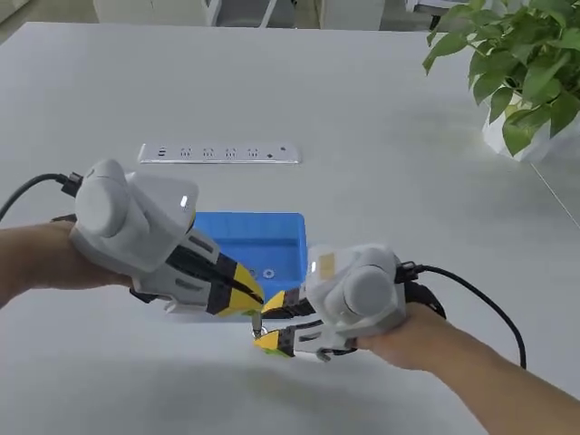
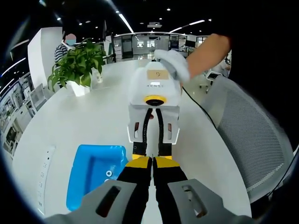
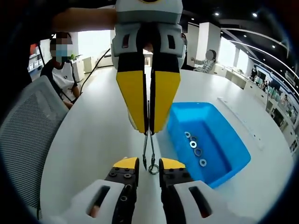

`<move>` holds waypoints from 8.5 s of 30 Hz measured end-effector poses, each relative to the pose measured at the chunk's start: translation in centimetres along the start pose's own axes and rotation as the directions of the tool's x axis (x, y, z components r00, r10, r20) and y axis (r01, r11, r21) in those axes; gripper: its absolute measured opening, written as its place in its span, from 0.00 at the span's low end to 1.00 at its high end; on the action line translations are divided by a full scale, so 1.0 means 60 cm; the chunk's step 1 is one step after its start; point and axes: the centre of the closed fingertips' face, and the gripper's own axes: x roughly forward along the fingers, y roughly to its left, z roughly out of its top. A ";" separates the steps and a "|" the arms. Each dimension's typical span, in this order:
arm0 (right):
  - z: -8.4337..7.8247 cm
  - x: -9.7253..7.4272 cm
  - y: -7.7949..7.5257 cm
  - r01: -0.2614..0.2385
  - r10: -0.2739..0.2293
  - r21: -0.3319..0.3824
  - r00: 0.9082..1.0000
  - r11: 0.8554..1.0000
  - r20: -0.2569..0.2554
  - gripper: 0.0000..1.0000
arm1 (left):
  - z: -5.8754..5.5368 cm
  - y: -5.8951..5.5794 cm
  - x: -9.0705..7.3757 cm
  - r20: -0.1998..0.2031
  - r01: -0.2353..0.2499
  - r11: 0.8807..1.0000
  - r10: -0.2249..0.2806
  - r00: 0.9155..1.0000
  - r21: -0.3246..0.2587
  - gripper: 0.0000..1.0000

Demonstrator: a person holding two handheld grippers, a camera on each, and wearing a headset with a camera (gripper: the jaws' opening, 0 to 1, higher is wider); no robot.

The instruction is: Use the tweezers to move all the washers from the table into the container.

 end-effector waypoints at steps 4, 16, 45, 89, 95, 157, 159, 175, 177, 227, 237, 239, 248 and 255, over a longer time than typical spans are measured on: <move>0.000 0.004 0.001 -0.007 0.007 -0.019 1.000 1.000 -0.011 0.15 | 0.000 0.000 0.001 0.000 0.001 1.000 -0.001 1.000 -0.001 0.05; -0.001 0.007 0.002 -0.013 0.012 -0.046 1.000 0.999 -0.021 0.10 | -0.002 0.001 0.001 -0.005 0.003 1.000 -0.004 1.000 -0.007 0.05; -0.001 0.006 0.003 -0.004 0.004 -0.012 1.000 1.000 -0.023 0.08 | -0.003 0.007 -0.005 -0.010 -0.049 0.998 0.049 0.999 -0.048 0.12; 0.069 -0.066 -0.009 0.000 0.001 -0.043 1.000 0.999 0.015 0.08 | -0.082 -0.024 -0.106 0.007 -0.331 0.895 0.349 0.937 -0.298 0.82; 0.085 -0.076 -0.025 0.014 -0.012 -0.059 0.999 0.998 0.033 0.08 | -0.082 -0.023 -0.109 0.008 -0.344 0.887 0.364 0.931 -0.308 0.89; 0.028 0.014 -0.183 0.035 -0.034 -0.038 0.999 0.999 0.036 0.09 | -0.056 0.015 -0.130 0.125 -0.349 0.833 0.437 0.891 -0.430 0.93; 0.025 0.015 -0.183 0.033 -0.031 -0.033 0.999 0.999 0.034 0.09 | -0.052 0.027 -0.130 0.128 -0.353 0.833 0.441 0.888 -0.426 0.92; 0.015 0.025 -0.180 0.010 -0.010 -0.019 1.000 1.000 0.026 0.09 | -0.013 0.118 -0.116 0.146 -0.351 0.868 0.421 0.895 -0.350 0.65; 0.014 0.025 -0.180 0.009 -0.008 -0.017 1.000 1.000 0.026 0.09 | -0.010 0.124 -0.111 0.146 -0.342 0.874 0.410 0.900 -0.345 0.60; 0.015 0.029 -0.173 -0.022 0.023 -0.073 1.000 0.997 0.016 0.11 | -0.002 0.170 -0.035 -0.022 -0.172 0.985 0.172 0.985 0.000 0.05; 0.031 0.018 -0.170 -0.013 0.015 -0.073 0.999 0.997 0.034 0.11 | 0.011 0.166 -0.049 -0.024 -0.175 0.985 0.175 0.984 0.010 0.05; 0.038 0.013 -0.169 -0.008 0.011 -0.074 0.999 0.997 0.044 0.11 | 0.018 0.164 -0.055 -0.021 -0.176 0.984 0.176 0.984 0.012 0.05; 0.074 -0.011 -0.149 0.002 0.004 -0.079 0.997 0.997 0.071 0.09 | 0.049 0.143 -0.080 -0.022 -0.162 0.986 0.163 0.986 0.033 0.05; 0.095 -0.029 -0.126 0.010 -0.003 -0.087 0.997 0.996 0.081 0.08 | 0.069 0.116 -0.098 -0.040 -0.136 0.990 0.138 0.990 0.049 0.05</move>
